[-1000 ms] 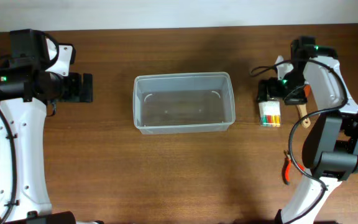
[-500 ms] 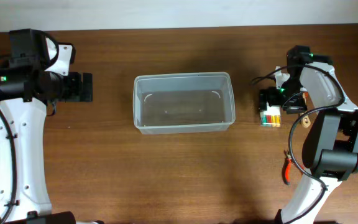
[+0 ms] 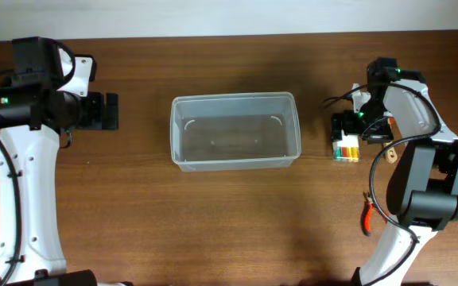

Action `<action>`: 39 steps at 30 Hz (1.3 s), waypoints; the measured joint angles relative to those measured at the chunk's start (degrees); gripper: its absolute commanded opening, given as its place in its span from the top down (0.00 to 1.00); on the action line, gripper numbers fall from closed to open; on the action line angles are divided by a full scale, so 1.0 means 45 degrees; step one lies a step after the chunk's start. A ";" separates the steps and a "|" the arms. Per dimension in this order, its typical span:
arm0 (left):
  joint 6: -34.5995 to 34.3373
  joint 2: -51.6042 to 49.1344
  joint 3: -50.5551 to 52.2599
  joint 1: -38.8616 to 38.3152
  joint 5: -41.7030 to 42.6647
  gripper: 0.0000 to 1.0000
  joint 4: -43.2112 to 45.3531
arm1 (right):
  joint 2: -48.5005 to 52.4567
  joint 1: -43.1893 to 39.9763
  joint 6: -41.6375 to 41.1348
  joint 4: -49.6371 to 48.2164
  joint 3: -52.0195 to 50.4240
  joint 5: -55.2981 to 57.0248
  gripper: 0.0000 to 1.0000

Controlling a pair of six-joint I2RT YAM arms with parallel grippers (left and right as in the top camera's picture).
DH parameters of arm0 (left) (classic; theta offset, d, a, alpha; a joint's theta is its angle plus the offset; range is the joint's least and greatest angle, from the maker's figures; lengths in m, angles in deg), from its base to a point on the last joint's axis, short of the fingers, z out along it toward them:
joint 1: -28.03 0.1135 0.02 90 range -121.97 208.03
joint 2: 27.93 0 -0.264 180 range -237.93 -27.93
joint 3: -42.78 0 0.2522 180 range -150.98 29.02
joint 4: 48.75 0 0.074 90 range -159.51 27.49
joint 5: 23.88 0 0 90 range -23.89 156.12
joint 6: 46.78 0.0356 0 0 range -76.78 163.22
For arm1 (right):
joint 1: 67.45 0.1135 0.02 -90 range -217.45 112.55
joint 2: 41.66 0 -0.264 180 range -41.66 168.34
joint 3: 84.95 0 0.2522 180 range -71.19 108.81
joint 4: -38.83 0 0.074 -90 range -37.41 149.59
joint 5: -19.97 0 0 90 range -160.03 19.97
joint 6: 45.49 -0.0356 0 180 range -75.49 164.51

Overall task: Pack container
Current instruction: 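Lower right gripper onto the marker package hanger tab and grasp it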

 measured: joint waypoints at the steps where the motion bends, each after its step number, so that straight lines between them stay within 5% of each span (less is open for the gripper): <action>1: 0.0000 0.0000 0.0000 0.0000 0.0000 0.01 0.0000 | 0.0000 0.0000 0.0005 -0.0015 0.0000 -0.0005 0.01; 39: 0.0005 0.0000 0.0000 0.0000 -0.0005 0.01 -0.0058 | 0.0432 0.0738 -0.0063 -0.0515 -0.0024 0.0709 0.01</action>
